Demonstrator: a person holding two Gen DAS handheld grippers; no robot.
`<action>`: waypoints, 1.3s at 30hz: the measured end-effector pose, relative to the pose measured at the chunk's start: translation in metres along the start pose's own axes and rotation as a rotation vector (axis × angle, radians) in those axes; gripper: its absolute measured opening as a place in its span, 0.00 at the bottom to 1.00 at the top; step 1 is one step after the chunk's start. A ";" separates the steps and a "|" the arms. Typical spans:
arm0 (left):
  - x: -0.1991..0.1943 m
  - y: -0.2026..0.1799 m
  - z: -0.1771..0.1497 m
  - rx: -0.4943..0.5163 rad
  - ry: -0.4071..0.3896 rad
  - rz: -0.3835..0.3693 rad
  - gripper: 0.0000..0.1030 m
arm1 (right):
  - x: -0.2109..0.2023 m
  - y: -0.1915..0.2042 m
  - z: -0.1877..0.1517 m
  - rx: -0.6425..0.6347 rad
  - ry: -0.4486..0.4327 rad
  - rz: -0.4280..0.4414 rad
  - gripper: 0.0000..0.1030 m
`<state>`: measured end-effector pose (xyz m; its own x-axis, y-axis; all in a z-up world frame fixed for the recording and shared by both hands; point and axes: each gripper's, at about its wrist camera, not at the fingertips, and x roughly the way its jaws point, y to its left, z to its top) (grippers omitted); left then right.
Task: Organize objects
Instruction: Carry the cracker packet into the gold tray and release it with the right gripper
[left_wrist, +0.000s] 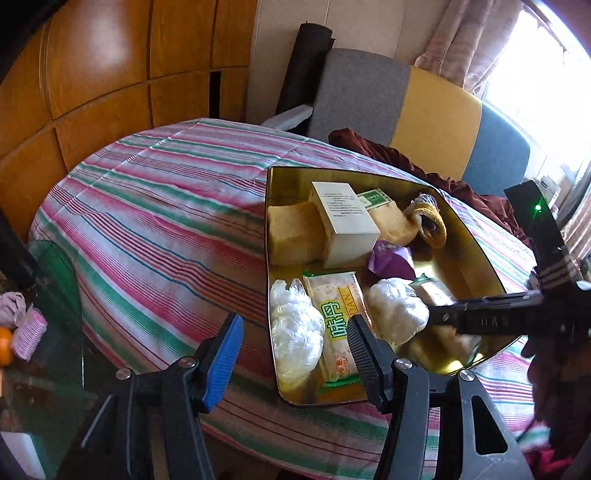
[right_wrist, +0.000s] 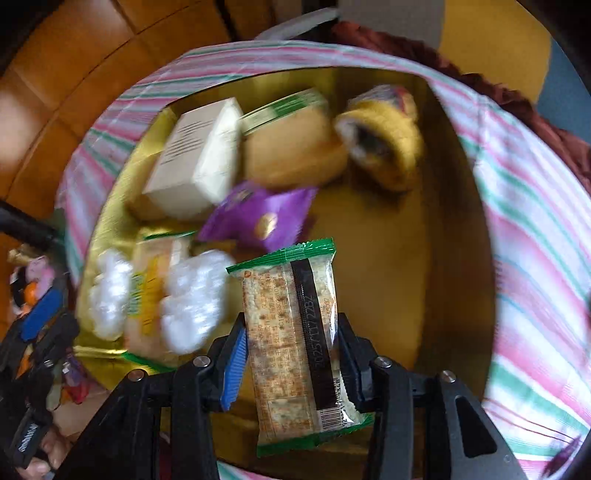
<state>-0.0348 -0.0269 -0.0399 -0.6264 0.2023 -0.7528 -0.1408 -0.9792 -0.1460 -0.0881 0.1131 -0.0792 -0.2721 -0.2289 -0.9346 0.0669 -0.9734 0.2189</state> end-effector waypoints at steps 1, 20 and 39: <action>0.001 0.000 0.000 -0.002 0.002 -0.001 0.59 | 0.000 0.005 -0.002 -0.013 -0.004 0.029 0.47; -0.012 -0.035 -0.009 0.078 -0.023 -0.012 0.61 | -0.051 -0.016 -0.043 0.033 -0.168 0.032 0.51; -0.021 -0.079 -0.014 0.202 -0.047 -0.021 0.64 | -0.105 -0.098 -0.083 0.138 -0.284 -0.127 0.51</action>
<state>0.0003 0.0461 -0.0216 -0.6559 0.2280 -0.7195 -0.3025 -0.9528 -0.0261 0.0141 0.2329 -0.0258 -0.5278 -0.0782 -0.8457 -0.1102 -0.9810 0.1595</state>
